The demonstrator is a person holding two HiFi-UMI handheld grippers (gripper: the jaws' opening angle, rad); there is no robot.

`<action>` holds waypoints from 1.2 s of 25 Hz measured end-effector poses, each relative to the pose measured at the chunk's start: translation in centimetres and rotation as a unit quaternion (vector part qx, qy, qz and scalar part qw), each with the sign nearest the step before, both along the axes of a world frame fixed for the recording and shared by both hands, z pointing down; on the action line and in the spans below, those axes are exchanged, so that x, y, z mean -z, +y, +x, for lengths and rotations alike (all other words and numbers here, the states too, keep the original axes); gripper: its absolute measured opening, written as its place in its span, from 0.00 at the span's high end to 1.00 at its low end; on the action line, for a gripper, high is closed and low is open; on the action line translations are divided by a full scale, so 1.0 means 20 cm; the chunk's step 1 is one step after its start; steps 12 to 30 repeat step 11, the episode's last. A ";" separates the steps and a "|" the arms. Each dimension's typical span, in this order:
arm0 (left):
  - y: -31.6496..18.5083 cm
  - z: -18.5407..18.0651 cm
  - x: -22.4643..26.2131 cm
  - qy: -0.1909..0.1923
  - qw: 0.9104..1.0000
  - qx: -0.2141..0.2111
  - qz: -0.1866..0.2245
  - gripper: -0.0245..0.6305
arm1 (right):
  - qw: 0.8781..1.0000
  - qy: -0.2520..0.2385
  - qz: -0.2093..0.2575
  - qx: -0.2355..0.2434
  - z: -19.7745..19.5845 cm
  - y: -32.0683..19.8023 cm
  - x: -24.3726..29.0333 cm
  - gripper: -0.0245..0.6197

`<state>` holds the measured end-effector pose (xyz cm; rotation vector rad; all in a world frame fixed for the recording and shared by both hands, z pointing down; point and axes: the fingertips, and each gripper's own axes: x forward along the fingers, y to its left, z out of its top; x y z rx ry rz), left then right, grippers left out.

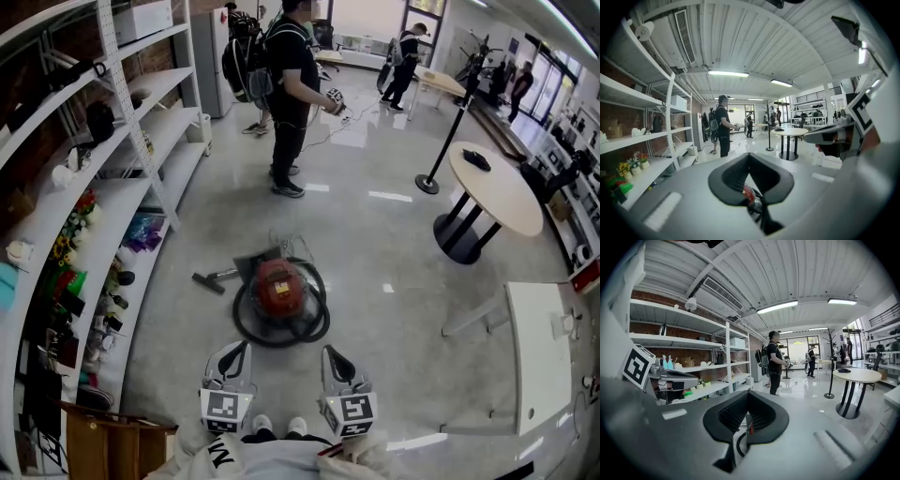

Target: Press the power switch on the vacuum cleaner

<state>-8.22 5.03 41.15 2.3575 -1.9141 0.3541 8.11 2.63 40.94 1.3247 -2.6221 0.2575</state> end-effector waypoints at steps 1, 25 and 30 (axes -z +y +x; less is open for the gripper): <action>0.00 0.00 0.00 0.000 1.000 0.001 -0.001 0.96 | 1.000 0.000 0.001 0.001 0.00 0.00 0.00 0.96; 0.01 -0.03 -0.02 0.001 1.000 0.005 -0.006 0.96 | 1.000 0.006 0.000 0.008 -0.04 0.00 -0.01 0.96; 0.01 -0.03 -0.02 0.001 1.000 0.005 -0.006 0.96 | 1.000 0.006 0.000 0.008 -0.04 0.00 -0.01 0.96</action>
